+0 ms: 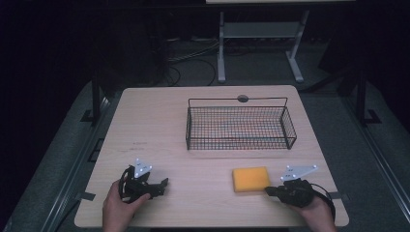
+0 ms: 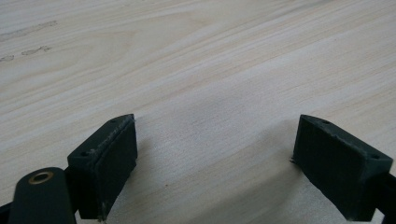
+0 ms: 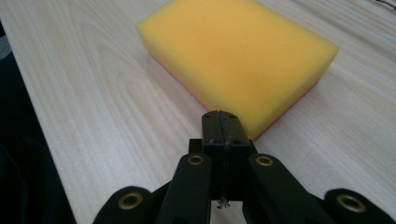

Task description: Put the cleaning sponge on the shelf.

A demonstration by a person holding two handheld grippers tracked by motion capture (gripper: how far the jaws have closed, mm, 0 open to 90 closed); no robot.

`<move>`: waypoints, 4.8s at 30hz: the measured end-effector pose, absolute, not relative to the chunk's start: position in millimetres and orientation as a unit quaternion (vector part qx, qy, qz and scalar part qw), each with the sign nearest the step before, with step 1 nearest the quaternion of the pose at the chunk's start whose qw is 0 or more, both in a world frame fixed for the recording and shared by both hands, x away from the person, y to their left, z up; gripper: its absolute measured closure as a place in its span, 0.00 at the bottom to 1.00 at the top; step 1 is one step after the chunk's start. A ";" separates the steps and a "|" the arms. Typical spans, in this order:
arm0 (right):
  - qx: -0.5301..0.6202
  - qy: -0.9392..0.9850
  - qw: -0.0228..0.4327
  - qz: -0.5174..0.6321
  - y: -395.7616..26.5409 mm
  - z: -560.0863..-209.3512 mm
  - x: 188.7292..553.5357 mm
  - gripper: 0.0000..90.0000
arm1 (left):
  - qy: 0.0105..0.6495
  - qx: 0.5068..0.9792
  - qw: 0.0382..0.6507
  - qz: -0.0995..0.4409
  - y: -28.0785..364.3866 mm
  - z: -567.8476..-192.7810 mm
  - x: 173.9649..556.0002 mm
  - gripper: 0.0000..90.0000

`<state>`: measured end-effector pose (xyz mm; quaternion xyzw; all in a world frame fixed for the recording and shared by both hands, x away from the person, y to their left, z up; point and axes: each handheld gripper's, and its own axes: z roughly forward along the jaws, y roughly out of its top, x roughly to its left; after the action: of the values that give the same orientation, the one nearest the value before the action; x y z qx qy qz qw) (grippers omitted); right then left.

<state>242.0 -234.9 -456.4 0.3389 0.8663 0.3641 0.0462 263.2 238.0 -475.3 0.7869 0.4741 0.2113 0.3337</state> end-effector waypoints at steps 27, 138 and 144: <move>0.353 0.862 0.062 0.360 -237.6 -457.3 266.6 1.00 | 0.474 0.788 0.332 0.211 238.1 -475.2 263.1 0.14; 0.292 0.903 0.016 0.315 -114.2 -433.7 326.1 1.00 | 0.475 0.787 0.333 0.210 237.9 -475.2 263.0 0.14; 0.295 0.904 0.012 0.309 -114.7 -436.1 324.8 1.00 | 0.476 0.787 0.333 0.210 237.9 -475.2 263.0 0.14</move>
<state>324.8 -114.7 -436.1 0.2948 0.9041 0.3091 0.0116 263.0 237.9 -475.2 0.7866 0.4755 0.2101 0.3331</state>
